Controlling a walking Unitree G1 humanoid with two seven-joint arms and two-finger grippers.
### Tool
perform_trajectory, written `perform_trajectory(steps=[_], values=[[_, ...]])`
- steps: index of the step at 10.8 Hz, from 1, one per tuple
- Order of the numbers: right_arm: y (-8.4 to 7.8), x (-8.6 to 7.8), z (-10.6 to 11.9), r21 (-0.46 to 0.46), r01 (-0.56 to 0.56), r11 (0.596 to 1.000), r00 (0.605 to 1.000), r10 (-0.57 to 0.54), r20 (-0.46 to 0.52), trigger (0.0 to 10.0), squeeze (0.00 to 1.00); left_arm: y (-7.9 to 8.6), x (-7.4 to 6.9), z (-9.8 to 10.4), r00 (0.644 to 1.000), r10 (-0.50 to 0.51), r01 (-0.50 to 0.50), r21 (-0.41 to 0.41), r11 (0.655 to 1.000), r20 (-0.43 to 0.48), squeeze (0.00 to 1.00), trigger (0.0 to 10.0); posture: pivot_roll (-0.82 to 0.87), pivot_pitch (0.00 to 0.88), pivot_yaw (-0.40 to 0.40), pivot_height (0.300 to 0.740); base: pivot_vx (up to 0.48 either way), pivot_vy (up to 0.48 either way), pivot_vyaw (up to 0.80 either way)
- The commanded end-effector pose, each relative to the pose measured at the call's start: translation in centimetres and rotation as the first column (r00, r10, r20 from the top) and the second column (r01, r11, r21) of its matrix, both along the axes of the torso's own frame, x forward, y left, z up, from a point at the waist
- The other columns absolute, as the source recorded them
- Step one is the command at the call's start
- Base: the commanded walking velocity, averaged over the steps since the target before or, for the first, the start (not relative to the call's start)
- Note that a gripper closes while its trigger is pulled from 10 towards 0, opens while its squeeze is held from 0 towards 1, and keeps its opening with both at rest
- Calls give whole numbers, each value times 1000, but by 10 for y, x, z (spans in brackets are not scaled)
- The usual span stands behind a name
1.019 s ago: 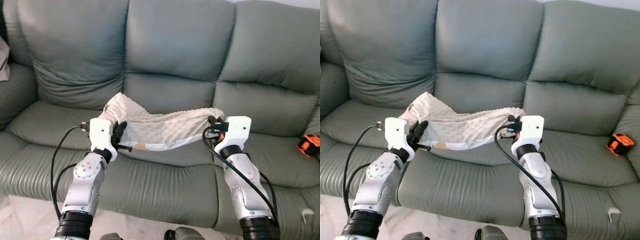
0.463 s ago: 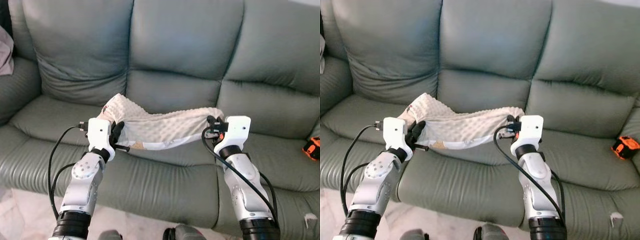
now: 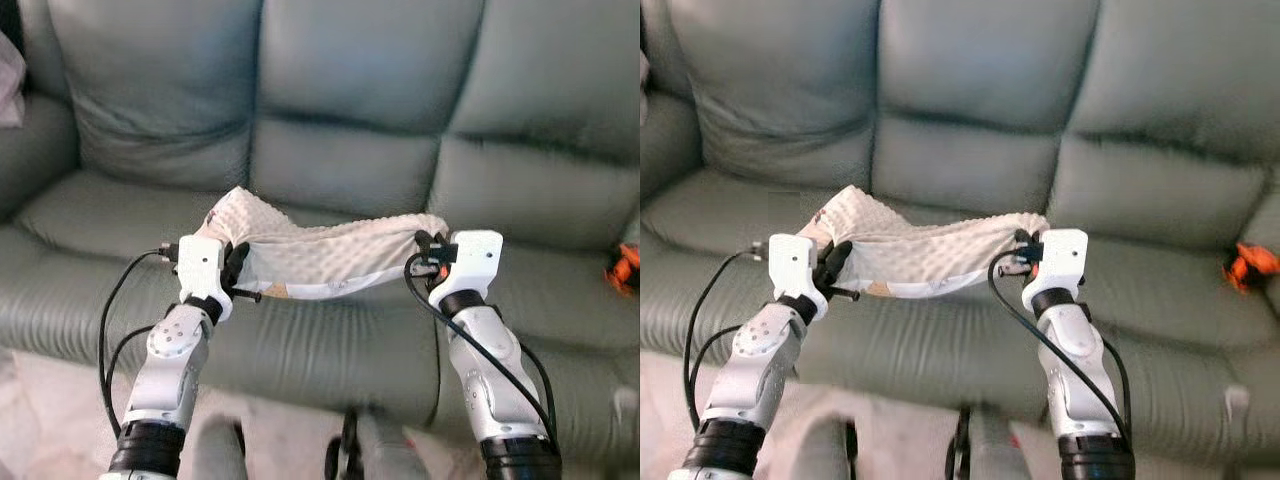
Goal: Move the pillow to the sofa
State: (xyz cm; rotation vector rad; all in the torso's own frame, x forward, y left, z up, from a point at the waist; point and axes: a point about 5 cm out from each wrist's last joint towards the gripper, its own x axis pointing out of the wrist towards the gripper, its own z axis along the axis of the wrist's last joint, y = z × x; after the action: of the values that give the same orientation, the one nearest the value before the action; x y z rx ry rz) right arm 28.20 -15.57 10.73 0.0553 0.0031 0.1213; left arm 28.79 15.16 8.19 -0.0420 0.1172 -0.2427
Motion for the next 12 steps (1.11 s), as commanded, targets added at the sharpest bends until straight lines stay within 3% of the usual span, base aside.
perform_trajectory(steps=[1,10,12], values=[[0,1,5,6,-4,1000,1000,4,20,10000,0,-2,3,5,1000,-3,3,5,1000,23,0,10000,-10,0,-61,620,0,0,0],[-4,3,6,4,16,1000,1000,-16,22,10000,0,-8,2,7,998,-43,44,-21,999,47,0,10000,-8,0,-61,620,0,0,0],[-4,5,8,1,17,1000,999,-17,27,10000,0,-8,3,8,997,-48,50,-26,998,52,0,10000,-10,0,-58,620,247,0,0]])
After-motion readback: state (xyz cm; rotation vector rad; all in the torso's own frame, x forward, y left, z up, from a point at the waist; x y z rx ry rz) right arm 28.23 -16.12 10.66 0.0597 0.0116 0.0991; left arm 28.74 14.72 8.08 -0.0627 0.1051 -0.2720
